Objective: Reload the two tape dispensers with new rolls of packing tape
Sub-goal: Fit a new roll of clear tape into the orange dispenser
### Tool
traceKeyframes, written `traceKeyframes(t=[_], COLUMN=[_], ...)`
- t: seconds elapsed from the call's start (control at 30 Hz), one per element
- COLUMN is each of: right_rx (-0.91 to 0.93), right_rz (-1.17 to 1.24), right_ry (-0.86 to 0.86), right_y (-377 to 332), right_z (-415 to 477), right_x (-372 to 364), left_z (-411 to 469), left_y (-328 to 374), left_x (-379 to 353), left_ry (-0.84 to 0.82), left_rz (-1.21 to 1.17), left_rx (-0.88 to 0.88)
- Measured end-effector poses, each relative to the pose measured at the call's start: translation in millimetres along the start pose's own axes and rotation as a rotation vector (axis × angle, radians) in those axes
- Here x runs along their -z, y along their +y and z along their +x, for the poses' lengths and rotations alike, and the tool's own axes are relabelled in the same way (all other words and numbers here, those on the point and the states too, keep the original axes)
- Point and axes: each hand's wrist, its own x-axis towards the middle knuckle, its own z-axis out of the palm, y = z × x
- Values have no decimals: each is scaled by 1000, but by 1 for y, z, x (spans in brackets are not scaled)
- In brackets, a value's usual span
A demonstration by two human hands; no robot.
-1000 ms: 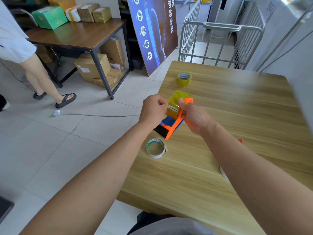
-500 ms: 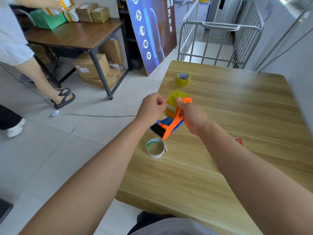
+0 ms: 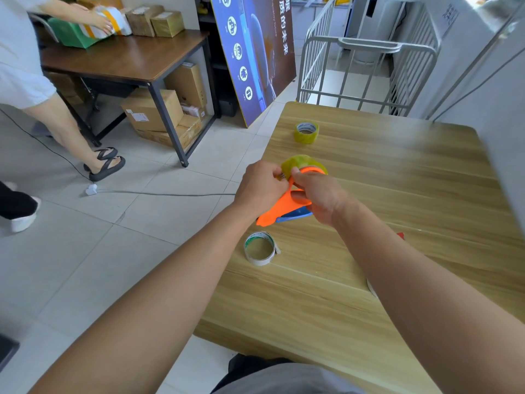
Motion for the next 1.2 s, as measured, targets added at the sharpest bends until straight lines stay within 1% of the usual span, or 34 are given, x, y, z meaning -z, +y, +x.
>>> traceKeyframes(t=[0.2, 0.3, 0.5, 0.67, 0.9, 1.2], right_rx=[-15, -26, -40, -37, -32, -17], right_rz=[-36, -10, 33, 43, 35, 13], right_ry=[20, 19, 12, 24, 17, 19], right_y=[0, 1, 2, 2, 3, 5], right_z=[-2, -4, -4, -3, -2, -1], right_x=[2, 1, -4, -5, -5, -7], left_z=[-2, 0, 1, 2, 3, 3], left_y=[-2, -3, 0, 1, 0, -3], left_x=[1, 1, 1, 0, 2, 4], left_ry=[-71, -88, -85, -81, -89, -97], left_rz=[0, 29, 157, 196, 179, 99], left_rx=[-35, -42, -93, -110, -116, -89])
